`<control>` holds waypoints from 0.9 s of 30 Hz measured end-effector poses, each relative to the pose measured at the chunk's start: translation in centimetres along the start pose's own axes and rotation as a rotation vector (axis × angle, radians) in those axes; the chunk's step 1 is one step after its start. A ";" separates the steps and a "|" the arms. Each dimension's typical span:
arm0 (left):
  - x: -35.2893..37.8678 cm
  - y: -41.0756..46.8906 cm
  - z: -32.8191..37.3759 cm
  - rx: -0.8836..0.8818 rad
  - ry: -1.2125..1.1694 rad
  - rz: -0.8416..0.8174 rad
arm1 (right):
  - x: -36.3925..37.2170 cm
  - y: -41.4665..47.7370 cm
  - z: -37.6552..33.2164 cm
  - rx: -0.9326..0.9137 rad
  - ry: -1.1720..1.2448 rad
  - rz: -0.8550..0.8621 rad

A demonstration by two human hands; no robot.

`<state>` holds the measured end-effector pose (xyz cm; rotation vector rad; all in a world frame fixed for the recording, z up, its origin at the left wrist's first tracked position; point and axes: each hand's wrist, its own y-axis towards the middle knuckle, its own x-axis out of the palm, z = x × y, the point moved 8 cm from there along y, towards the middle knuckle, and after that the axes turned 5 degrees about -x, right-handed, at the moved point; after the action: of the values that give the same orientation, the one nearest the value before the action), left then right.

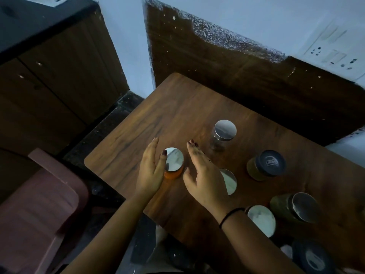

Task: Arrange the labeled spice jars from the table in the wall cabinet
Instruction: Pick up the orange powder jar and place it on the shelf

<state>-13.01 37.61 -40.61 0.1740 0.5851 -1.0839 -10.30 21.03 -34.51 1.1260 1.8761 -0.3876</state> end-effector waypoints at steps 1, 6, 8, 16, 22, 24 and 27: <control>0.1 0.3 -0.5 -0.006 0.013 -0.021 | 0.5 0.3 -0.1 -0.001 -0.001 -0.018; 0.3 1.7 -2.4 -0.025 0.045 -0.102 | 3.1 1.6 0.1 0.011 0.021 -0.109; 0.7 2.2 -2.9 -0.031 0.060 -0.139 | 4.0 1.8 0.3 0.017 0.000 -0.145; 3.1 2.6 -4.4 -0.051 0.116 -0.273 | 7.0 2.7 1.6 0.094 0.009 -0.288; 2.9 2.5 -3.3 0.009 -0.039 -0.242 | 8.2 3.5 2.4 0.120 0.002 -0.275; 2.9 2.6 -3.6 0.007 -0.036 -0.259 | 7.8 3.8 2.5 0.116 0.005 -0.241; 2.3 3.0 -3.7 0.046 -0.021 -0.293 | 6.5 3.9 3.3 0.172 0.037 -0.198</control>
<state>-10.97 38.79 -45.36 0.1185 0.5784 -1.3822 -6.57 24.60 -40.94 1.0672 2.0243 -0.6546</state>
